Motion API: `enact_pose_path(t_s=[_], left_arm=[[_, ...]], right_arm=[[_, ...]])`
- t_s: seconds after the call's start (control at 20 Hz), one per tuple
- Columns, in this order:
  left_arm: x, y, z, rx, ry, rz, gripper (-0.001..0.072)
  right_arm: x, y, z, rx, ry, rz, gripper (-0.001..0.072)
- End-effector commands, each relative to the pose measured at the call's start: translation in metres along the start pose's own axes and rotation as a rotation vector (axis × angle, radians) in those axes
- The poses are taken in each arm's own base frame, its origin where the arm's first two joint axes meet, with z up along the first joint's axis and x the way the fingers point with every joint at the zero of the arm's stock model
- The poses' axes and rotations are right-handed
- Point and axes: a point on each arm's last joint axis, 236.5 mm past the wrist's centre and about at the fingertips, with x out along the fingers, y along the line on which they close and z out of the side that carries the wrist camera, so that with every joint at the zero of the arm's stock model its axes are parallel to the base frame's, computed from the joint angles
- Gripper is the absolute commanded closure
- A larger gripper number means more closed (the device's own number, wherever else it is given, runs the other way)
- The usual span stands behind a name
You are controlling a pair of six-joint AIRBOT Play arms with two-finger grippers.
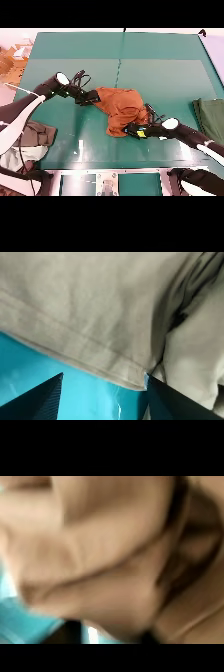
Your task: Fold the shirts.
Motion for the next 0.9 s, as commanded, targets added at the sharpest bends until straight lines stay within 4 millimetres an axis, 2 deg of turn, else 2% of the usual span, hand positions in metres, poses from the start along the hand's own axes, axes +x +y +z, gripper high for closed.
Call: enact_pose_path(t_s=[0.0, 0.05, 0.3, 0.35, 0.4, 0.45, 0.5, 0.55, 0.65, 0.7, 0.85], left_arm=[[0.012, 0.001, 0.002, -0.039, -0.005, -0.029, 0.0125], [0.016, 0.003, 0.001, -0.049, 0.001, -0.030, 0.0124], [0.052, -0.003, -0.004, -0.105, 0.008, -0.058, 0.0127], [0.057, -0.004, -0.001, -0.118, -0.010, -0.064, 0.0269], [0.056, -0.005, 0.007, -0.129, -0.039, -0.068, 0.0517], [0.053, -0.007, 0.015, -0.130, -0.065, -0.075, 0.0686], [0.045, -0.012, 0.025, -0.117, -0.081, -0.086, 0.0686], [0.033, -0.018, 0.033, -0.090, -0.082, -0.101, 0.0687], [-0.008, -0.026, 0.051, -0.006, -0.094, -0.095, 0.0687], [-0.036, -0.026, 0.061, 0.035, -0.114, -0.077, 0.0687], [-0.137, -0.021, 0.089, 0.131, -0.243, 0.029, 0.0687]], right_arm=[[0.010, 0.010, 0.009, -0.058, 0.009, 0.010, 0.0655], [0.009, 0.009, 0.008, -0.057, 0.019, 0.015, 0.0695], [0.005, 0.006, 0.002, -0.077, 0.061, 0.018, 0.0695], [0.004, 0.005, -0.002, -0.088, 0.075, 0.015, 0.0695], [0.004, 0.004, -0.005, -0.095, 0.090, 0.013, 0.0696], [0.003, 0.002, -0.011, -0.111, 0.116, 0.005, 0.0696], [-0.001, -0.002, -0.016, -0.126, 0.143, -0.002, 0.0697], [-0.007, -0.007, -0.019, -0.130, 0.172, -0.014, 0.0697], [-0.035, -0.028, -0.015, -0.116, 0.210, -0.066, 0.0697], [-0.055, -0.041, -0.006, -0.097, 0.210, -0.106, 0.0697], [-0.137, -0.078, 0.037, -0.020, 0.099, -0.244, 0.0697]])
